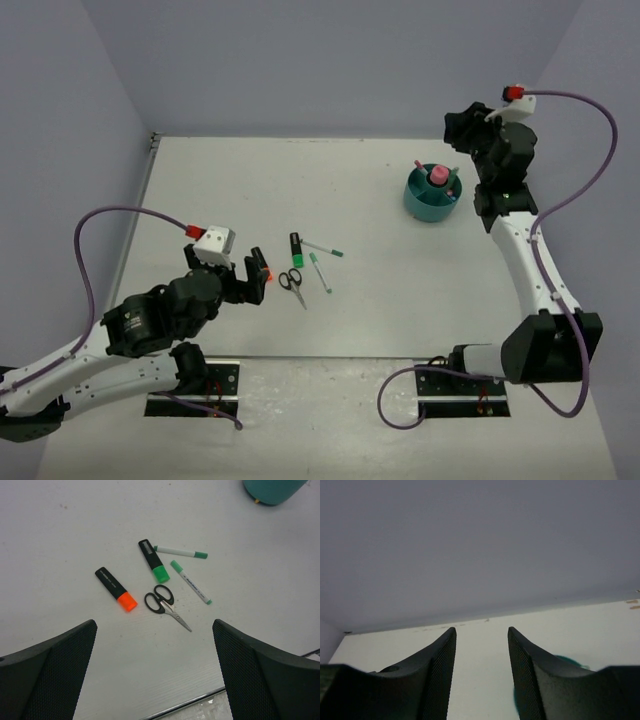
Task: Sort the stationery into containers
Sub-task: Place the pen in the storage box, then pick up the pen from the center of the board.
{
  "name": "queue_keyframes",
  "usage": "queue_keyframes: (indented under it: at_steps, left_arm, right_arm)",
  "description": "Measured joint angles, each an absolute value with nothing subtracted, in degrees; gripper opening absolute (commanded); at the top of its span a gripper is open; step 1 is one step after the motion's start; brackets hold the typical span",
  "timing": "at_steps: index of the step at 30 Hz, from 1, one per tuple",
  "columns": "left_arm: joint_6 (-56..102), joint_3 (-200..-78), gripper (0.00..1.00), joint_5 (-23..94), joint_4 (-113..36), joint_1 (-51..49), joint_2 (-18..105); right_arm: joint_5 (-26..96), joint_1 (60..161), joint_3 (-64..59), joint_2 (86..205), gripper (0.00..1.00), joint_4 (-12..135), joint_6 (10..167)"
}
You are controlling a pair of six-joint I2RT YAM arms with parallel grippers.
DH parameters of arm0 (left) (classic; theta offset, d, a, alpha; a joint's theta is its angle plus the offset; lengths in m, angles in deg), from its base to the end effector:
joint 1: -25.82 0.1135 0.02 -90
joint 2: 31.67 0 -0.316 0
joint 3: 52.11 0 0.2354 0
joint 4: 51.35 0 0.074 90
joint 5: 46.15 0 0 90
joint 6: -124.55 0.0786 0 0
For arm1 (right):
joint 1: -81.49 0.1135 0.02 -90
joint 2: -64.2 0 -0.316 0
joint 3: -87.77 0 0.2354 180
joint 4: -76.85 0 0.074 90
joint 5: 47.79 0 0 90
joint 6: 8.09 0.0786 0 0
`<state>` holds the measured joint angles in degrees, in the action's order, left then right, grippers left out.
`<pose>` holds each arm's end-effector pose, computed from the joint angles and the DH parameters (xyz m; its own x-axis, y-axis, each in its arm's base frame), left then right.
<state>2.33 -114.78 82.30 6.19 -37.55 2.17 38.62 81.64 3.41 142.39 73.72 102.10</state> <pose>0.0807 -0.0520 0.3379 -0.4251 -0.0838 -0.9013 0.2707 0.9384 -0.2149 0.3416 0.0058 0.4562 0.0273 0.3445 -0.9384 -0.0794 0.9365 0.3415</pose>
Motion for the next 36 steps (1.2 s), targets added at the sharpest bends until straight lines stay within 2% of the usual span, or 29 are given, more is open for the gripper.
queue_keyframes:
  at_steps: [2,6,10,14,16,19,20,25,26,31,33,36]
  left_arm:
    - [1.82,-114.84,1.00,83.48,6.74,-37.17,3.54]
    - [0.35,-114.97,1.00,85.26,8.33,-36.26,6.36]
    - [-1.49,-115.03,1.00,86.55,9.62,-36.04,6.53]
    - [-6.40,-115.74,1.00,87.71,11.20,-35.95,5.87]
    - [-9.83,-116.12,1.00,88.19,11.67,-35.83,6.40]
    - [-16.13,-116.92,1.00,89.10,11.98,-35.71,11.05]
    - [-18.41,-117.40,1.00,89.38,12.13,-35.70,13.75]
    - [-28.75,-125.78,1.00,89.95,13.85,-35.68,35.33]
    - [-30.87,-130.42,1.00,89.64,14.03,-35.68,43.31]
    - [-34.88,-145.67,0.86,86.92,14.95,-34.47,66.70]
    - [-34.89,-149.30,0.79,85.08,14.86,-32.88,72.68]
    - [-34.70,-151.18,0.76,82.78,13.65,-30.22,78.53]
  right_arm:
    - [38.94,85.77,0.01,140.20,0.51,67.00,102.12]
    - [38.45,98.64,-3.47,138.76,0.67,55.25,100.78]
    - [39.52,108.57,-1.74,139.52,0.67,45.81,99.64]
    - [42.72,115.87,6.15,139.69,0.69,40.86,101.18]
    - [45.24,117.90,10.09,139.24,0.76,38.56,103.07]
    - [50.18,118.38,14.97,135.77,0.94,35.35,106.63]
    - [51.84,118.36,16.43,133.96,0.98,34.88,107.96]
    - [60.17,118.28,22.28,122.33,0.99,34.28,113.92]
    - [61.86,118.28,22.83,120.28,0.99,34.06,114.84]
    - [69.82,118.29,24.03,114.17,0.99,29.98,119.24]
    - [73.05,118.28,25.33,110.44,0.99,28.09,121.17]
    - [75.79,118.22,28.12,102.76,0.99,26.58,122.05]
